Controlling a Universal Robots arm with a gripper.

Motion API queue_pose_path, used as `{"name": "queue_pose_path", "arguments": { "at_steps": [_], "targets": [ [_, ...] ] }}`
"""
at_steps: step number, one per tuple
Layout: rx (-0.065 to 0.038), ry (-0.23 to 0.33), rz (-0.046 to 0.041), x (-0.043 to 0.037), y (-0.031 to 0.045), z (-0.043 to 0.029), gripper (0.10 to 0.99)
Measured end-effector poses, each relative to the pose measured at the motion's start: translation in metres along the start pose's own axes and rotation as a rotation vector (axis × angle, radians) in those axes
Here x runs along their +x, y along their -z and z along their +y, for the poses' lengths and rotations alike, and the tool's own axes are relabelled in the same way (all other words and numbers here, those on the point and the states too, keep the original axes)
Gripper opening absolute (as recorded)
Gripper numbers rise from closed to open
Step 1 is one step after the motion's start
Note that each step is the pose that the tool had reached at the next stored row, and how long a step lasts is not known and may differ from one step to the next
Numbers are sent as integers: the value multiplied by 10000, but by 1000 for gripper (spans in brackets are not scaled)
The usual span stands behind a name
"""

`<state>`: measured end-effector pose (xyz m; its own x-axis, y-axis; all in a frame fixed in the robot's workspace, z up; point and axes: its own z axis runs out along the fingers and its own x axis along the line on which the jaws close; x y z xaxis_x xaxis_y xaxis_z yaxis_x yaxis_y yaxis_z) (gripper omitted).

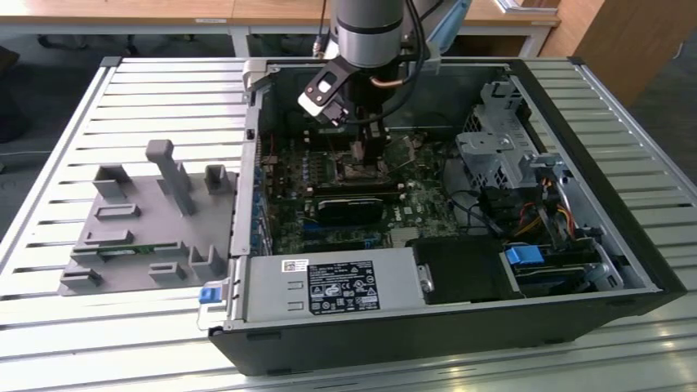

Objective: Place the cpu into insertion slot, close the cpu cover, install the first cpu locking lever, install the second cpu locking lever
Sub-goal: 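Place the cpu into insertion slot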

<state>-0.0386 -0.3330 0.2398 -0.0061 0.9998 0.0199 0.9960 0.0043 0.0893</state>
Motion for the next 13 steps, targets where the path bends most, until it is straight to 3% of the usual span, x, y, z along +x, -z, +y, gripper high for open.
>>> {"name": "queue_pose_path", "arguments": {
  "at_steps": [13],
  "targets": [
    [0, -6, -1, 16, -63, -5, 541]
  ]
}}
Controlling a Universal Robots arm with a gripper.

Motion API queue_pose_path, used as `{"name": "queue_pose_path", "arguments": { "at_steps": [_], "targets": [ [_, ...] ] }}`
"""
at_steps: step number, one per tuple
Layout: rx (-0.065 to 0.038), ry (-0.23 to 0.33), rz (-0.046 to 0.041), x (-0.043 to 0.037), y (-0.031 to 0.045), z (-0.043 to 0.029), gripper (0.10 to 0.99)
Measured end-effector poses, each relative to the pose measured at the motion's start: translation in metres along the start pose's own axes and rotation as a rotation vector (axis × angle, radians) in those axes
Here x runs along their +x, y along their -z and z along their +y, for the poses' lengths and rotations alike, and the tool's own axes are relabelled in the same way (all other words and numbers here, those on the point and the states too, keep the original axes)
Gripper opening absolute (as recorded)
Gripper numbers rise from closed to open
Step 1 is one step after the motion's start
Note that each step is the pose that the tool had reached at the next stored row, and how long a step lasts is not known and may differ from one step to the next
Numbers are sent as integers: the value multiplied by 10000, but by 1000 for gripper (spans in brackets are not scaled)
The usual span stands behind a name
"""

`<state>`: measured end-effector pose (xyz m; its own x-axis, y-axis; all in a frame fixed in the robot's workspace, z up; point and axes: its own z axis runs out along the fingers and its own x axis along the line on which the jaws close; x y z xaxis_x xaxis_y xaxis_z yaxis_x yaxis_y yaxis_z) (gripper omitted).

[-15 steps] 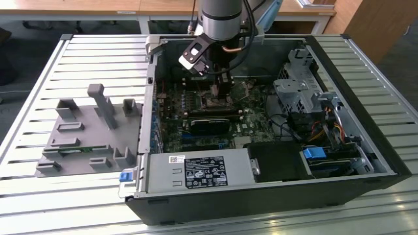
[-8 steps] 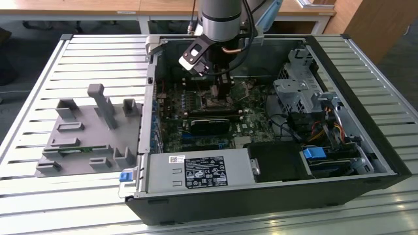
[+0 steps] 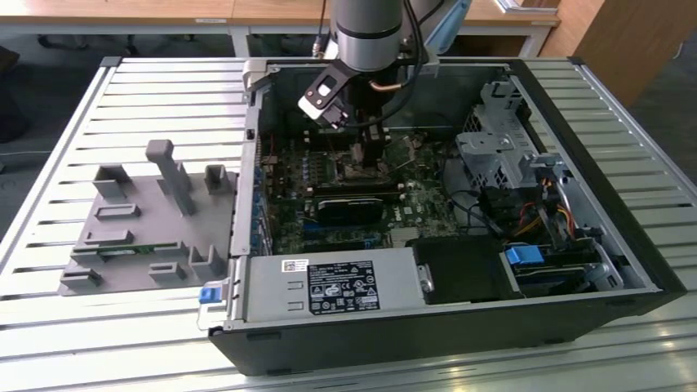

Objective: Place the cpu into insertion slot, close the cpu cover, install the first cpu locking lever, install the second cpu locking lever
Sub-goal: 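Place the cpu into insertion slot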

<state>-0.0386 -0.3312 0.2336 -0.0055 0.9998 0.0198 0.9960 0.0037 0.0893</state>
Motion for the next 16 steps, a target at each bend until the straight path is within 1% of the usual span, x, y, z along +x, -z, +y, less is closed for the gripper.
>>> {"name": "queue_pose_path", "arguments": {
  "at_steps": [16],
  "targets": [
    [0, -1, 1, 2, -44, -13, 541]
  ]
}}
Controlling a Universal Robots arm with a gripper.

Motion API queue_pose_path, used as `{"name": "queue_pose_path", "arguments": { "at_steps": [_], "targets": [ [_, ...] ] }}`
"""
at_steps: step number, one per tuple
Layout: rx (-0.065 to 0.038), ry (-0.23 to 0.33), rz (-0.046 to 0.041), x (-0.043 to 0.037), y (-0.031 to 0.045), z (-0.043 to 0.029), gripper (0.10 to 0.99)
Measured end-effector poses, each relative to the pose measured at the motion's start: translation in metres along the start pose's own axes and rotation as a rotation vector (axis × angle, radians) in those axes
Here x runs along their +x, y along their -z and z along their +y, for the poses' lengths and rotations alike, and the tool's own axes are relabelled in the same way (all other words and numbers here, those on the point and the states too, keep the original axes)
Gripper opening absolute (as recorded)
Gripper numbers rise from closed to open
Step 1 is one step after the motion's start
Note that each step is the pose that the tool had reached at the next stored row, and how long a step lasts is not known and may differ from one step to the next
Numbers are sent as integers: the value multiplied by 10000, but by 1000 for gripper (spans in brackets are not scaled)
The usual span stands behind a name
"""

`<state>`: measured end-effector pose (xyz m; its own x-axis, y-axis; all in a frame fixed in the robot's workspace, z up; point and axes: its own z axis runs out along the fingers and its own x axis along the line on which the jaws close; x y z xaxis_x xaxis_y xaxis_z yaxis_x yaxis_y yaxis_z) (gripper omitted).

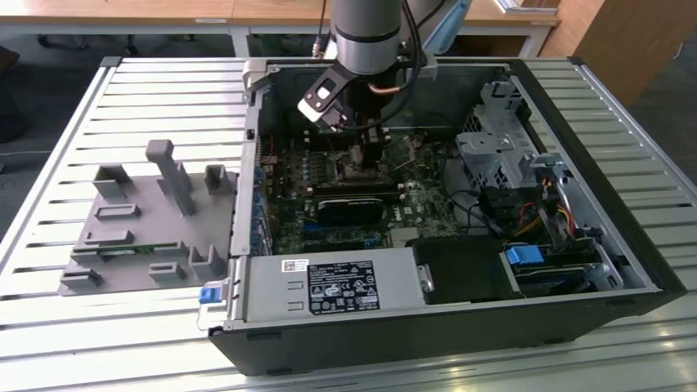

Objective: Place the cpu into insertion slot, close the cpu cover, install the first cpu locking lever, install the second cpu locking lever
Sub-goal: 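Place the cpu into insertion slot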

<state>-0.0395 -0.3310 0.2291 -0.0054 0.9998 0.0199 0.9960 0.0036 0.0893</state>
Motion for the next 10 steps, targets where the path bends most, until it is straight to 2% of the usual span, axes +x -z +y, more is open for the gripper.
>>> {"name": "queue_pose_path", "arguments": {
  "at_steps": [10],
  "targets": [
    [0, 0, -1, 5, -43, -28, 541]
  ]
}}
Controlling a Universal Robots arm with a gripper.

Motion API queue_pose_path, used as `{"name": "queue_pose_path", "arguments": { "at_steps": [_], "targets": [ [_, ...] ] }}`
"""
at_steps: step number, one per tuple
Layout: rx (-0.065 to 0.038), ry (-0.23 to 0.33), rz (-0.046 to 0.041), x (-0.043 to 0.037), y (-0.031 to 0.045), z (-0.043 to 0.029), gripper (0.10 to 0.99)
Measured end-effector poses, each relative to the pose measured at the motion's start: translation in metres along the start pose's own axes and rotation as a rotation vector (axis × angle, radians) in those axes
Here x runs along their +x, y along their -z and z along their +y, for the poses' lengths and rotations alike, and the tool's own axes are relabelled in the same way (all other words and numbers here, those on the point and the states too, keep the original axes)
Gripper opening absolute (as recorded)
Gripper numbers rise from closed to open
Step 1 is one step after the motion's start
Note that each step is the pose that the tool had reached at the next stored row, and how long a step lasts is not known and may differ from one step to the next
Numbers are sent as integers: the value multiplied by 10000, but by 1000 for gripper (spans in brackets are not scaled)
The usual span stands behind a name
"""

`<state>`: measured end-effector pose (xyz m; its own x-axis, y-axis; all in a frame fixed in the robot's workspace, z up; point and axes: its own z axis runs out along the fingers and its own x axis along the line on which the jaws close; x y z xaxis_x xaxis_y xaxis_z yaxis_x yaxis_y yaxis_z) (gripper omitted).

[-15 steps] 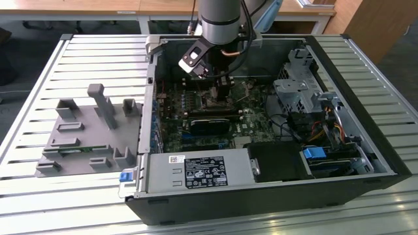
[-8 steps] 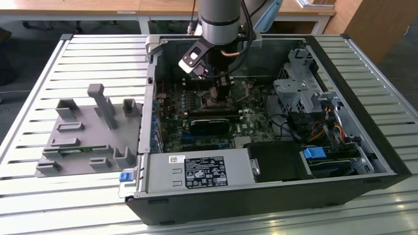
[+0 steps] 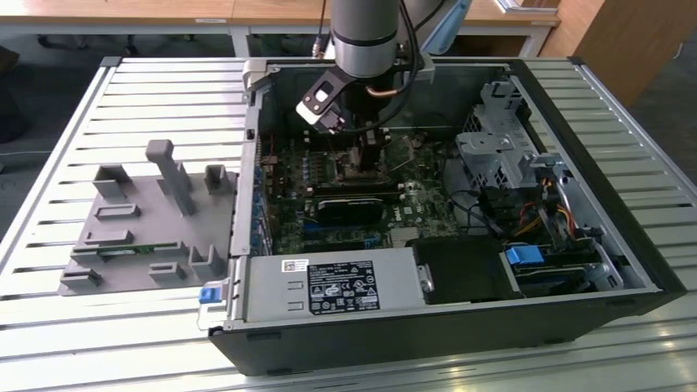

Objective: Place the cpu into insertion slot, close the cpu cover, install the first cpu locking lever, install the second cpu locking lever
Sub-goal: 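Place the cpu into insertion slot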

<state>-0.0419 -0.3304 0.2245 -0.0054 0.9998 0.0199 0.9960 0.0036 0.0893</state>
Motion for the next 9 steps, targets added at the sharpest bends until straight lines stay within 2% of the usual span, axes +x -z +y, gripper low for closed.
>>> {"name": "queue_pose_path", "arguments": {
  "at_steps": [9],
  "targets": [
    [-1, 0, 4, 31, -21, -6, 541]
  ]
}}
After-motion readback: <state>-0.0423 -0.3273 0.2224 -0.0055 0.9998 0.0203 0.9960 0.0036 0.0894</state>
